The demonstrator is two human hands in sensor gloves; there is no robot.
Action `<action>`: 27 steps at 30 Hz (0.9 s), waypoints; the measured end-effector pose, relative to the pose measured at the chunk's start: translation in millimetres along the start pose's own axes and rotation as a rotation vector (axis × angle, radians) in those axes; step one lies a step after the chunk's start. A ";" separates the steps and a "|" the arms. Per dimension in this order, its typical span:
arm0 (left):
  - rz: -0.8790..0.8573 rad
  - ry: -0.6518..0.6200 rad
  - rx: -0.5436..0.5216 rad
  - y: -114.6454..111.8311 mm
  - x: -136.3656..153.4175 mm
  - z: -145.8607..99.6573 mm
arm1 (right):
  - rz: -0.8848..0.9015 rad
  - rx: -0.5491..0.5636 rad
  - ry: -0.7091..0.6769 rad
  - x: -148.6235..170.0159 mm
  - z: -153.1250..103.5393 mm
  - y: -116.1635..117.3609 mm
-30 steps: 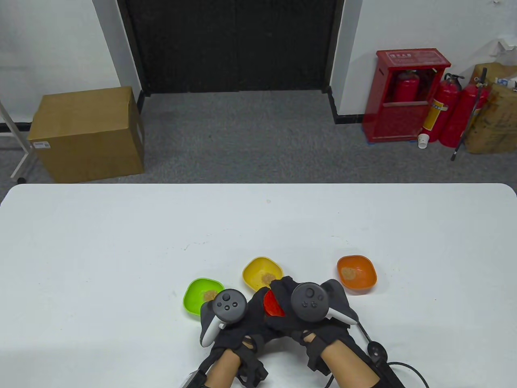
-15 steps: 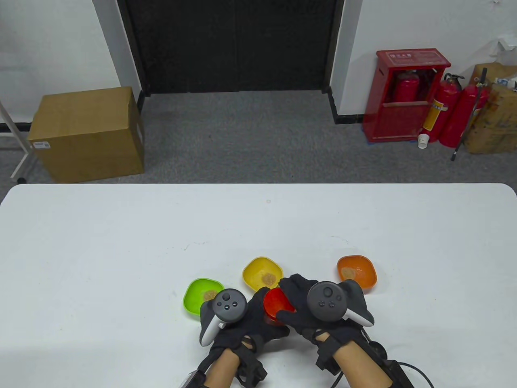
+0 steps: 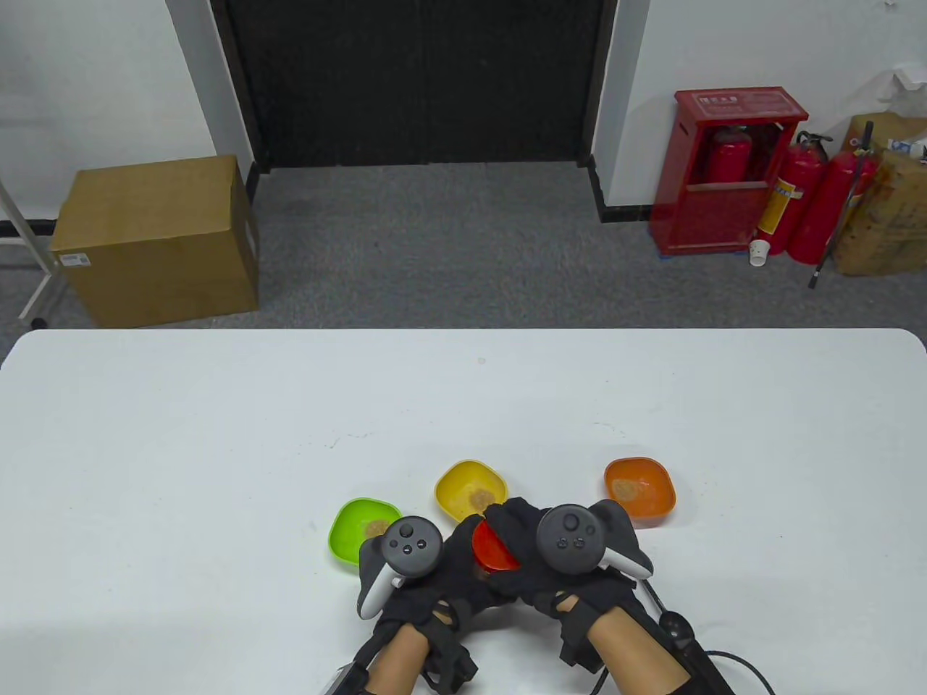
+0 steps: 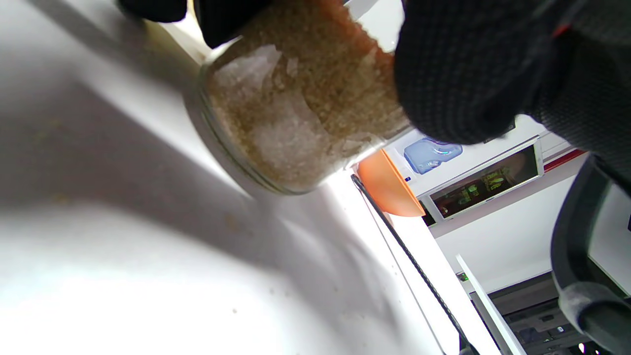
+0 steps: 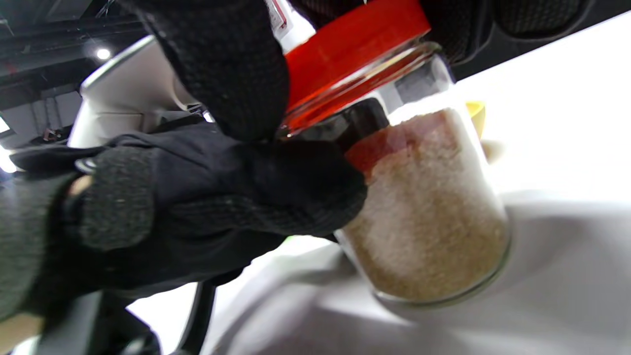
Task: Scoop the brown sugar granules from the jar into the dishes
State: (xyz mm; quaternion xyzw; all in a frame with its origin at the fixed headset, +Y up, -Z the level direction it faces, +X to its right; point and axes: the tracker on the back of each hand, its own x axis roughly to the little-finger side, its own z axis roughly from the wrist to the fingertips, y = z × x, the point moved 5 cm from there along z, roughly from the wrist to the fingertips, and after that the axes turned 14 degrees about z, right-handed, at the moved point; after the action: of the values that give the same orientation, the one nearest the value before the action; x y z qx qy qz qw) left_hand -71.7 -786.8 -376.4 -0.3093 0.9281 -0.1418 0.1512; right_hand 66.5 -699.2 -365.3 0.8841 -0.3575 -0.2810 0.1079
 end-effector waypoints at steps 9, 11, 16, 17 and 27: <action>0.025 0.004 -0.031 1.0 -1.1 -1.5 | -0.132 0.143 0.076 -3.1 -3.5 1.7; 0.028 0.005 -0.034 1.2 -1.4 -1.7 | -0.140 0.157 0.090 -3.5 -4.5 2.5; 0.031 0.005 -0.039 1.0 -1.4 -2.2 | -0.144 0.155 0.092 -3.9 -4.7 4.2; 0.035 0.005 -0.038 1.1 -1.7 -2.3 | -0.137 0.150 0.092 -3.6 -4.6 4.4; 0.143 0.000 0.018 13.7 -7.4 -6.8 | 0.061 0.141 0.079 7.1 -10.5 -11.5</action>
State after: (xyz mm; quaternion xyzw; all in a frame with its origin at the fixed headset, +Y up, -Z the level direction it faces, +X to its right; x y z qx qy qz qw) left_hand -75.8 -770.6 -373.7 -0.2406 0.9465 -0.1390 0.1639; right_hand 83.2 -696.0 -364.2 0.8885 -0.3986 -0.2168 0.0679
